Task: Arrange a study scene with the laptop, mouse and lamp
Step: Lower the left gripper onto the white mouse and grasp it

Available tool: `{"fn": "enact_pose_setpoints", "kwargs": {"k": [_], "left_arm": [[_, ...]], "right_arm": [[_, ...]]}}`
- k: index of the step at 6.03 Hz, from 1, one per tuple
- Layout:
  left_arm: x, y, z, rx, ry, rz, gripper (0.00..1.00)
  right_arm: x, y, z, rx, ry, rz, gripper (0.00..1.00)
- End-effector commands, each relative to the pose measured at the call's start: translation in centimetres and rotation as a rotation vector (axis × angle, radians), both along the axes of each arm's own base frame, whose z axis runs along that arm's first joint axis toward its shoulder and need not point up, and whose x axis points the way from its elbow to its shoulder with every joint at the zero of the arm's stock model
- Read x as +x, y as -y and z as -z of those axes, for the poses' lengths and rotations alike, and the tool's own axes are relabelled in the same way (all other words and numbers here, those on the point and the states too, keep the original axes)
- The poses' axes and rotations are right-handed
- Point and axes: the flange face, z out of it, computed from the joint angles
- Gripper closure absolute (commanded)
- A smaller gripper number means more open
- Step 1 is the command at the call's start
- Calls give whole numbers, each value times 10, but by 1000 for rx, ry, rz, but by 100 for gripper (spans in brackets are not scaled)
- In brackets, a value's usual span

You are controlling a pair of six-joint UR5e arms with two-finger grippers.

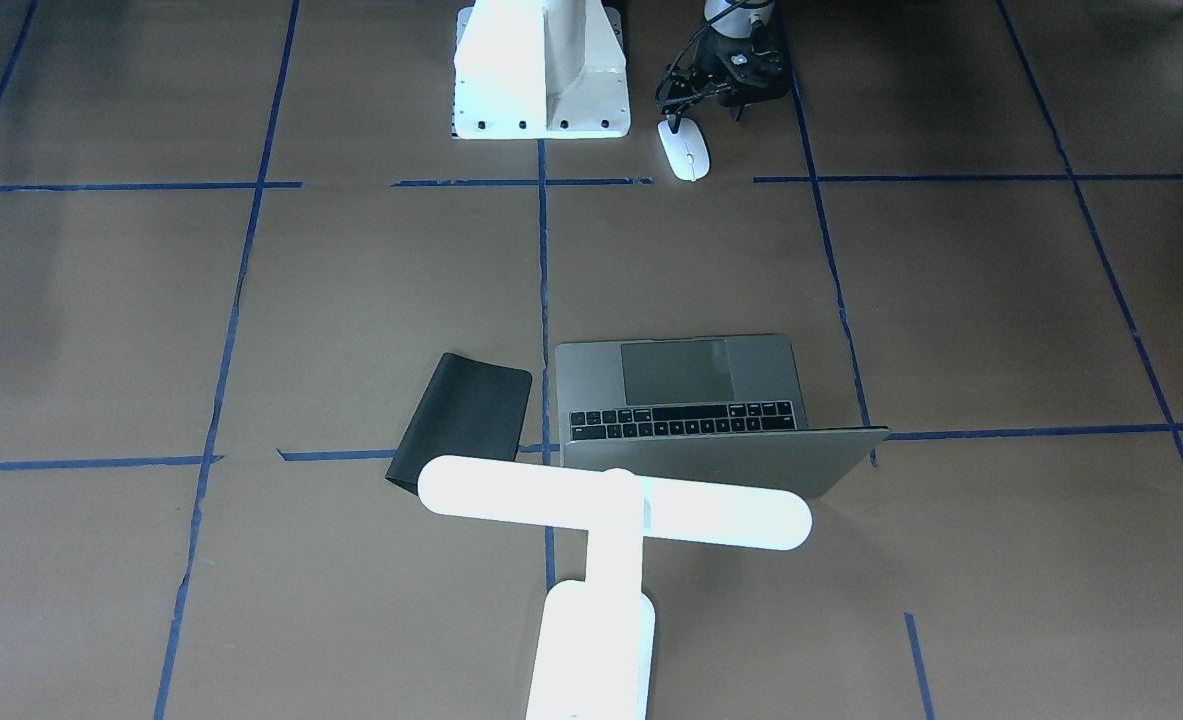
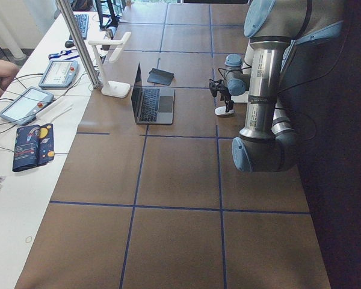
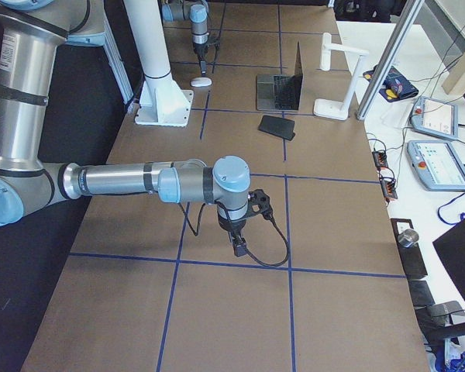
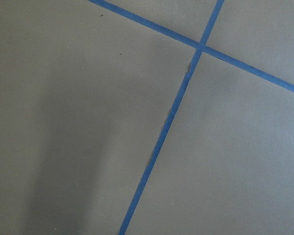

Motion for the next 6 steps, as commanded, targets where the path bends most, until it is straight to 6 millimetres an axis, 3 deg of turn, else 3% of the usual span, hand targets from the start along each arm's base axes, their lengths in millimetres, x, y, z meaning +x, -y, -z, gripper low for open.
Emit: {"fn": "enact_pose_setpoints", "kwargs": {"k": [1, 5, 6], "left_arm": [[26, -12, -4, -11, 15, 33, 0], [34, -14, -15, 15, 46, -1, 0], [39, -14, -10, 16, 37, -1, 0]], "right_arm": [[0, 0, 0, -1, 0, 1, 0], [0, 0, -5, -10, -2, -1, 0], [0, 0, -7, -13, -2, -1, 0]]}}
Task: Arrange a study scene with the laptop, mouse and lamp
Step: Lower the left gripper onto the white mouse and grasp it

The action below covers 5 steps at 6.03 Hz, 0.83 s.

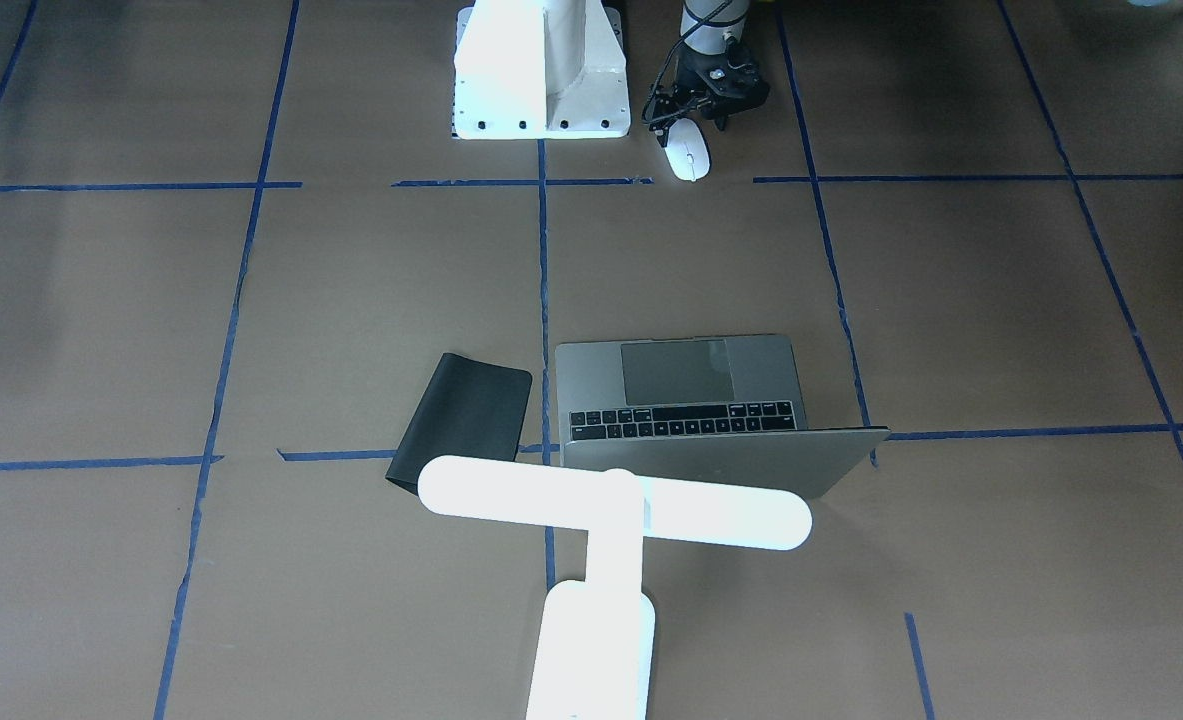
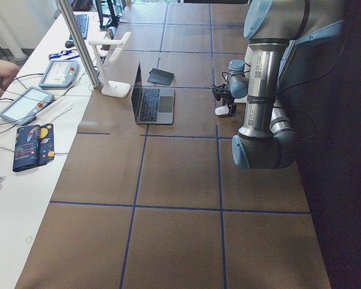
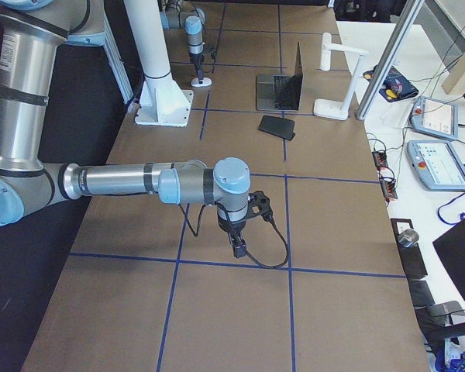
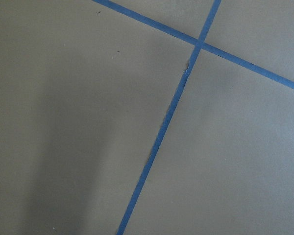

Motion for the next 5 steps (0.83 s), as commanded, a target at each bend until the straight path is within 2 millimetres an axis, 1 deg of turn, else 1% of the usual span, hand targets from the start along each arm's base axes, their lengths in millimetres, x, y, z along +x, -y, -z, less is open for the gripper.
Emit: {"fn": "enact_pose_setpoints", "kwargs": {"k": [1, 2, 3, 4, 5], "left_arm": [[12, 1, 4, 4, -3, -5, 0], [22, 1, 5, 5, -1, -6, 0], [22, 1, 5, 37, 1, -38, 1], [22, 3, 4, 51, 3, -50, 27], [19, 6, 6, 55, 1, -49, 44]], "right_arm": [[0, 0, -3, -4, 0, 1, 0], [0, 0, -6, -11, 1, 0, 0], [0, 0, -7, -12, -1, 1, 0], [0, 0, -7, -13, -1, 0, 0], [0, 0, -8, -15, -1, 0, 0]]}}
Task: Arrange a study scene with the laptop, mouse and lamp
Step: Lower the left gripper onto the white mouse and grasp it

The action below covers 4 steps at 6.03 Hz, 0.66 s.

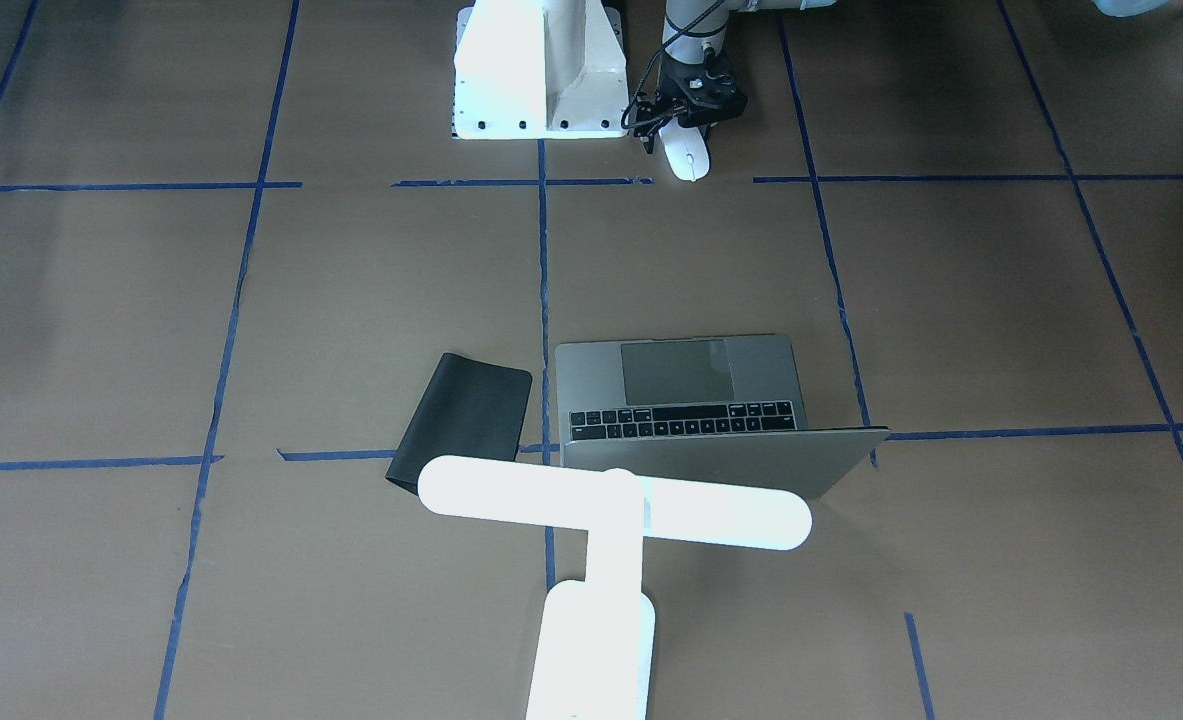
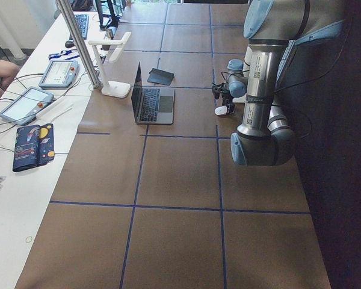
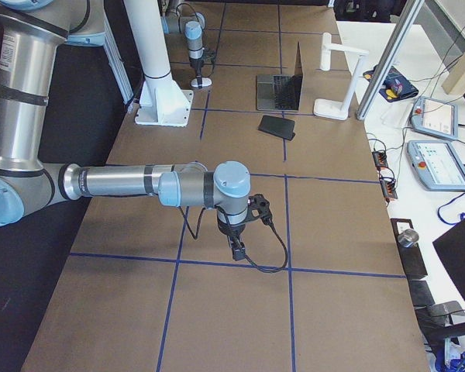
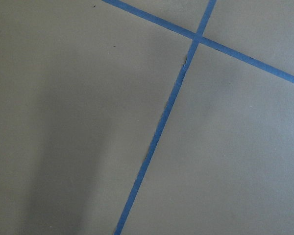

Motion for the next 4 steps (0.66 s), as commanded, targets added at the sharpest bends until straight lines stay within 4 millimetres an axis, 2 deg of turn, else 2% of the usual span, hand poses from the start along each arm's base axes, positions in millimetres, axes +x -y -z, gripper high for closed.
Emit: {"fn": "enact_pose_setpoints", "kwargs": {"k": [1, 2, 3, 4], "left_arm": [[-3, 5, 2, 16, -4, -8, 56], [-6, 7, 3, 17, -7, -4, 75], [-18, 18, 16, 18, -34, 14, 90], [-29, 22, 31, 70, -41, -32, 91]], "right_arm": [[0, 0, -1, -1, 0, 0, 0], [0, 1, 0, 0, 0, 0, 0], [0, 1, 0, 0, 0, 0, 0], [0, 1, 0, 0, 0, 0, 0]]}}
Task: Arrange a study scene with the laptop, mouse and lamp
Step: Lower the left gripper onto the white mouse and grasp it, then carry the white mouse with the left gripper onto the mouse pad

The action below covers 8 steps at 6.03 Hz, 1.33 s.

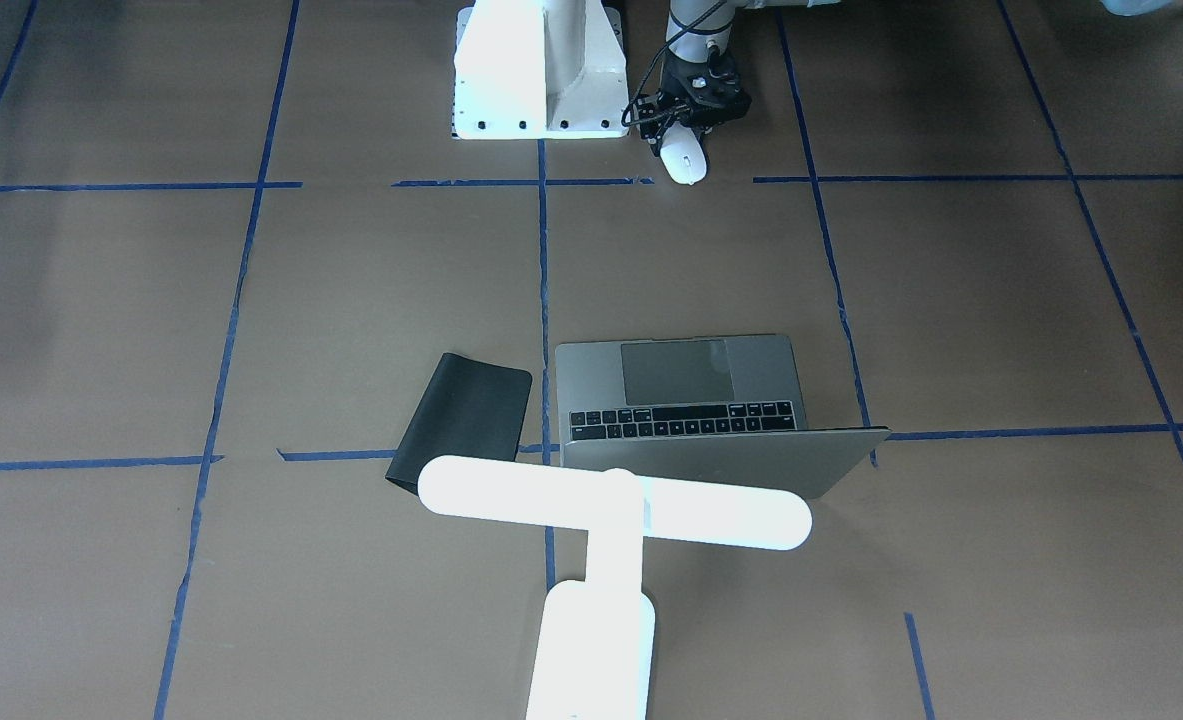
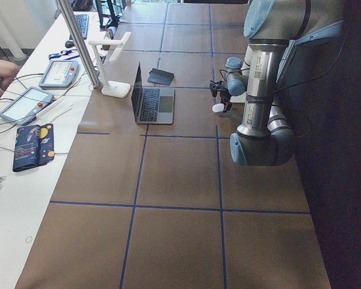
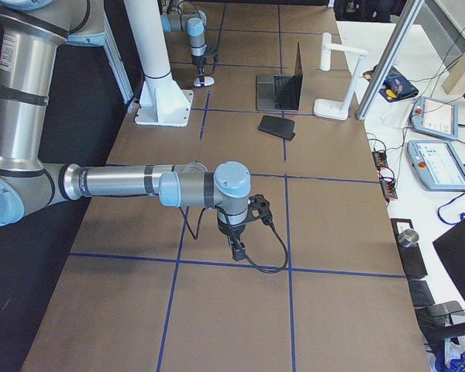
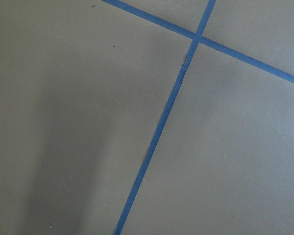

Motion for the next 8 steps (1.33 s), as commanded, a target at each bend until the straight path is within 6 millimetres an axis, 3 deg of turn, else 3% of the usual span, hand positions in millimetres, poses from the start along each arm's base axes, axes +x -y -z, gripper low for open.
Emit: {"fn": "enact_pose_setpoints", "kwargs": {"k": [1, 3, 4, 6, 7, 8], "left_arm": [[-13, 19, 38, 75, -54, -26, 91], [-13, 62, 98, 233, -134, -57, 92], [4, 93, 125, 265, -150, -25, 92], [50, 180, 173, 346, -128, 6, 92], [66, 226, 181, 330, -140, -45, 92], [99, 276, 201, 332, -110, -48, 92]], "right_arm": [[0, 0, 0, 0, 2, 0, 0], [0, 0, -4, -8, 1, 0, 0], [0, 0, -5, -11, 3, 0, 0], [0, -1, -12, -23, 2, 0, 0], [-1, -1, -14, -28, 8, 0, 0], [-1, -2, -15, -33, 14, 0, 0]]}}
